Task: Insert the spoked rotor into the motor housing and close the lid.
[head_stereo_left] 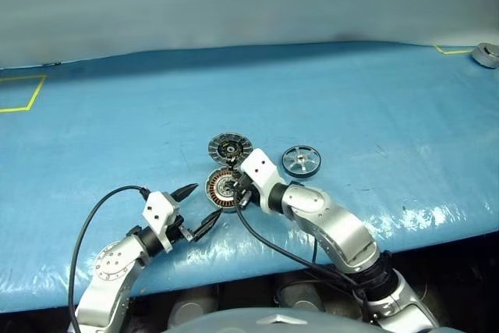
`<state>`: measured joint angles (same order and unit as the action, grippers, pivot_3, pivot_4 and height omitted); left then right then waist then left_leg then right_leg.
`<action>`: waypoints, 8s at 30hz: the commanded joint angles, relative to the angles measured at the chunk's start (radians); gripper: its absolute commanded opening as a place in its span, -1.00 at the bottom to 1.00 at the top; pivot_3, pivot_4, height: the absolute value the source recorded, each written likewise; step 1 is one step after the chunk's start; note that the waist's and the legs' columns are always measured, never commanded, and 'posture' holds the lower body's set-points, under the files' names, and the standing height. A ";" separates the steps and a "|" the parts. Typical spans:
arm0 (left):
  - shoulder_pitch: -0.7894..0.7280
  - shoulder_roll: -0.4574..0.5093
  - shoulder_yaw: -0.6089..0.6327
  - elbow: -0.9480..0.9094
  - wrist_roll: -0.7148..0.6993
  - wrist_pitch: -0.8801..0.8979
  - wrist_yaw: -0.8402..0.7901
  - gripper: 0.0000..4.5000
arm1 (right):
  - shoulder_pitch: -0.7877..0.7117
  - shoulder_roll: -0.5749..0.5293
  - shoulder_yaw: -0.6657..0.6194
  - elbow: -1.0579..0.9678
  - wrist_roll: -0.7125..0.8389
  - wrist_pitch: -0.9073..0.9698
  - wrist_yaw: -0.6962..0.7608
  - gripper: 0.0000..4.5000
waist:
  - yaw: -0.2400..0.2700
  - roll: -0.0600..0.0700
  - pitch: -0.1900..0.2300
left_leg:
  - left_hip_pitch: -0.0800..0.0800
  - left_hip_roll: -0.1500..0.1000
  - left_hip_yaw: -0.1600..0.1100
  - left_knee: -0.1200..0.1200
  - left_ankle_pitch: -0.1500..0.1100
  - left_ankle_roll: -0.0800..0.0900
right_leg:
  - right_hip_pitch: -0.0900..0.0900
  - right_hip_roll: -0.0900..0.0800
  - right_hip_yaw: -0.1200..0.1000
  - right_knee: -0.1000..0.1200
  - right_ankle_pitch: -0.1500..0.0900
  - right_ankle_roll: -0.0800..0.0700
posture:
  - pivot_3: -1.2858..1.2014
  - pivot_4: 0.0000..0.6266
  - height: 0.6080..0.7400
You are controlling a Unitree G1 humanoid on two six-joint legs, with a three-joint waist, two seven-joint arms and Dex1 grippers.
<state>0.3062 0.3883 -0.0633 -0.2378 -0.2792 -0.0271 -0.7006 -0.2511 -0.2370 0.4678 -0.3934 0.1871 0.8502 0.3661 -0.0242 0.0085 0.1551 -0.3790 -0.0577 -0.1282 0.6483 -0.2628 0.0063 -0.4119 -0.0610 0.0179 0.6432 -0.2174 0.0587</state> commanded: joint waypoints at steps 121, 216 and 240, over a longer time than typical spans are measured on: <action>0.011 -0.014 -0.020 0.010 0.007 -0.020 -0.004 1.00 | -0.091 0.149 -0.109 -0.120 0.104 0.424 -0.172 -0.98 | -0.012 -0.001 -0.001 | 0.001 0.000 -0.002 -0.001 0.000 -0.001 | 0.000 0.000 -0.001 0.001 0.000 0.000 | 0.03 -0.52 1.00; 0.002 -0.004 -0.012 0.005 0.015 -0.003 0.009 1.00 | -0.105 -0.362 -0.365 -0.108 0.077 0.360 -0.001 0.13 | 0.008 -0.004 -0.002 | 0.000 0.000 0.000 -0.001 0.000 0.000 | 0.000 -0.001 -0.001 -0.001 -0.001 -0.001 | 0.03 -0.52 1.00; 0.016 -0.011 -0.016 0.006 0.016 -0.013 0.025 1.00 | -0.040 -0.313 -0.311 -0.021 0.090 0.416 0.020 -0.14 | 0.012 -0.005 -0.002 | 0.000 0.000 0.000 -0.001 0.000 0.001 | 0.001 0.000 -0.001 -0.001 -0.001 0.000 | 0.03 -0.52 1.00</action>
<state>0.3202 0.3786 -0.0839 -0.1993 -0.2571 -0.0269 -0.6772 -0.3039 -0.5550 0.1541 -0.4084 0.2675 1.2492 0.3867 -0.0122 0.0031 0.1534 -0.3792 -0.0575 -0.1283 0.6478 -0.2631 0.0069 -0.4108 -0.0615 0.0167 0.6425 -0.2181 0.0584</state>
